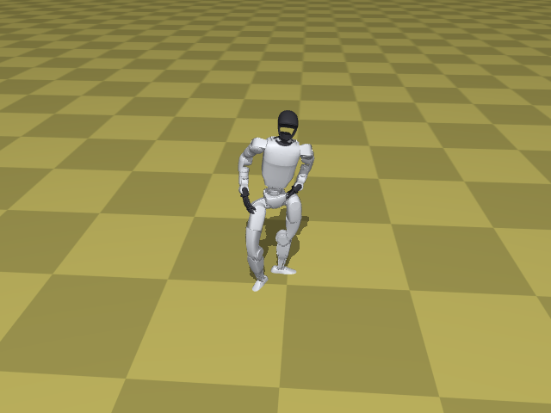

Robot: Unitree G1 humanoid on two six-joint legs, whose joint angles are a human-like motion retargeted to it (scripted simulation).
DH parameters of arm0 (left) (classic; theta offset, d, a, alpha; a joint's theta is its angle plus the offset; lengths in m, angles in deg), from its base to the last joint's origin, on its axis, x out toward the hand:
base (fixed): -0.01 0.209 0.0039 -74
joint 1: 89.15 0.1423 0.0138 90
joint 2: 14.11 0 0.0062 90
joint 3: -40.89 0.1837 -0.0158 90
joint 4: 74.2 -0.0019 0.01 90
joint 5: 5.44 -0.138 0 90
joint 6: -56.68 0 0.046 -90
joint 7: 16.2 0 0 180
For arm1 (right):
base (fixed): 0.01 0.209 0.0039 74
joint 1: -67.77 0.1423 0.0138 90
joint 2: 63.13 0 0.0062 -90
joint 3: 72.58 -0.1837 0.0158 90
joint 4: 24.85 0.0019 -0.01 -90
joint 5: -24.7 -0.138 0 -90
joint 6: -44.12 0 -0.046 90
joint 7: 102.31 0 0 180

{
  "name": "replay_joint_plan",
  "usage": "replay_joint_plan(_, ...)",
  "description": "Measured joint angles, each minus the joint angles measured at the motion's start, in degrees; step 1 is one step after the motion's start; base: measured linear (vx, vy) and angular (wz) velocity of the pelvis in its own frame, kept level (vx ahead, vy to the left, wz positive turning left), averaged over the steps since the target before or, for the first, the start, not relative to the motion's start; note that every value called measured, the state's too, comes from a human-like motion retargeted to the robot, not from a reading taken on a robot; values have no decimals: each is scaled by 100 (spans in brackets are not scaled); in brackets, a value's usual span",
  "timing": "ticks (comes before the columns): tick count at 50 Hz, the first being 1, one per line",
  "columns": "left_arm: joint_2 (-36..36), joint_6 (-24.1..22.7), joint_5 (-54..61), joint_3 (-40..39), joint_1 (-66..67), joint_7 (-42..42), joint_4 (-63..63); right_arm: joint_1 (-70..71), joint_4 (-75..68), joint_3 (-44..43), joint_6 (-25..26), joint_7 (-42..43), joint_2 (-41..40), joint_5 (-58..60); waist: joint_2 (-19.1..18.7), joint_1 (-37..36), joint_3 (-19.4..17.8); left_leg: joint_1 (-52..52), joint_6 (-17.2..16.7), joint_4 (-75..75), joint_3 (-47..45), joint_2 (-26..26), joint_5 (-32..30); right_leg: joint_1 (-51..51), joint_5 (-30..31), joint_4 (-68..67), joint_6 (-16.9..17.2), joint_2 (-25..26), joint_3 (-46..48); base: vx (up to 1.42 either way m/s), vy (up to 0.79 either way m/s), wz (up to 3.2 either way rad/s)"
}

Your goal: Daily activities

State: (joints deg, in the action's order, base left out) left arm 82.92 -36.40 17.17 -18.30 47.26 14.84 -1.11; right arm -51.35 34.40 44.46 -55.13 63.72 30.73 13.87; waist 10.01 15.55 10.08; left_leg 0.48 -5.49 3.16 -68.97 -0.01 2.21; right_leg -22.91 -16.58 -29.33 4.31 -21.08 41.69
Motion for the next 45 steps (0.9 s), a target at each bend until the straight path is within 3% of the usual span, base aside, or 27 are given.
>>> replay_joint_plan(5,-359,88,395,-156,-26,-3,-363,-33,-317,-198,101,-68,-235,-182,91,9,54,-497,293,-113,-594,196,-529,11,-145,422,135,174,-437,3,-30,-290)
replay_joint_plan(7,-480,174,522,-227,-46,46,-438,44,-443,-153,154,-101,-337,-235,274,-81,-80,-584,404,-753,-122,-48,-512,94,-213,564,142,299,-962,18,-34,-319)
replay_joint_plan(8,-506,246,589,-286,-101,85,-466,143,-527,-112,173,-126,-414,-272,427,-155,-290,-553,492,-1881,265,-522,-69,295,-259,690,137,383,-1227,24,-33,-323)
replay_joint_plan(11,-680,403,695,-318,-130,239,-530,257,-594,83,237,-145,-465,-284,598,-423,-663,-60,895,-4245,1591,-1389,482,461,-472,615,73,710,-2066,27,-28,-337)
replay_joint_plan(13,-779,525,715,-330,-180,428,-565,364,-592,251,279,-150,-477,-272,439,-747,-1008,727,1022,-5951,2870,-2010,1059,574,-635,461,-40,1320,-2588,25,-20,-384)
replay_joint_plan(15,-895,644,691,-290,-287,591,-611,516,-561,365,317,-148,-470,-252,31,-1155,-1312,1663,977,-7100,4170,-2304,1622,648,-664,403,-176,2152,-3102,28,-11,-410)
replay_joint_plan(18,-1120,800,690,-82,-471,708,-732,734,-425,391,389,-138,-373,-328,-431,-1633,-1492,2741,782,-7268,5373,-1870,2220,725,-545,510,-224,2922,-3931,38,-1,-385)
replay_joint_plan(20,-1228,892,733,71,-611,709,-832,836,-223,353,490,-195,-260,-501,-503,-1813,-1522,3230,623,-6621,5845,-1267,2324,847,-436,737,-143,3026,-4452,50,4,-325)
replay_joint_plan(25,-1293,1078,860,220,-649,665,-889,835,345,409,723,-477,1,-887,-261,-1798,-1489,3343,263,-3348,6648,212,1529,1043,-501,654,79,2560,-4893,60,8,-245)
replay_joint_plan(27,-1328,1121,859,223,-623,678,-921,801,479,422,749,-544,50,-902,-273,-1759,-1410,3396,233,-3036,6871,407,1435,1000,-684,231,105,2519,-4843,65,13,-192)
replay_joint_plan(30,-1400,1259,897,180,-596,781,-1001,714,675,345,823,-632,128,-945,-146,-1653,-1320,3088,398,-2965,6933,743,1428,806,-1021,-1031,220,2135,-4641,70,17,-150)
replay_joint_plan(33,-1480,1390,884,128,-641,905,-1199,567,735,204,893,-691,60,-1139,8,-1503,-1413,2664,768,-3370,6747,1066,2000,162,-979,-3121,217,1319,-4183,73,19,-92)
replay_joint_plan(35,-1470,1403,843,100,-735,874,-1378,487,695,119,888,-647,-4,-1285,12,-1365,-1470,2365,926,-3501,6699,1219,2318,-356,-1005,-3912,108,963,-4068,76,18,-37)
replay_joint_plan(37,-1439,1345,887,49,-934,747,-1624,510,562,13,828,-544,-30,-1436,-190,-1277,-1554,1830,942,-3144,6787,1150,2385,-753,-1094,-3600,-43,990,-3982,81,15,-13)
replay_joint_plan(40,-1358,1198,1035,-6,-991,483,-1860,416,375,-127,762,-345,-84,-1496,-561,-1086,-1490,1334,868,-3013,6863,874,2468,-1103,-879,-1868,-26,1443,-3948,83,10,25)
replay_joint_plan(43,-1339,1048,1109,-111,-966,277,-2043,263,370,-233,787,-223,-110,-1521,-968,-1115,-1369,1250,691,-3515,7042,534,2555,-905,-98,420,151,2163,-4150,79,5,17)
replay_joint_plan(45,-1369,1041,1252,-241,-923,196,-2057,151,414,-307,794,-164,-136,-1582,-1095,-1142,-1329,1353,639,-4282,6985,382,2570,-879,100,665,169,2358,-4285,76,4,45)
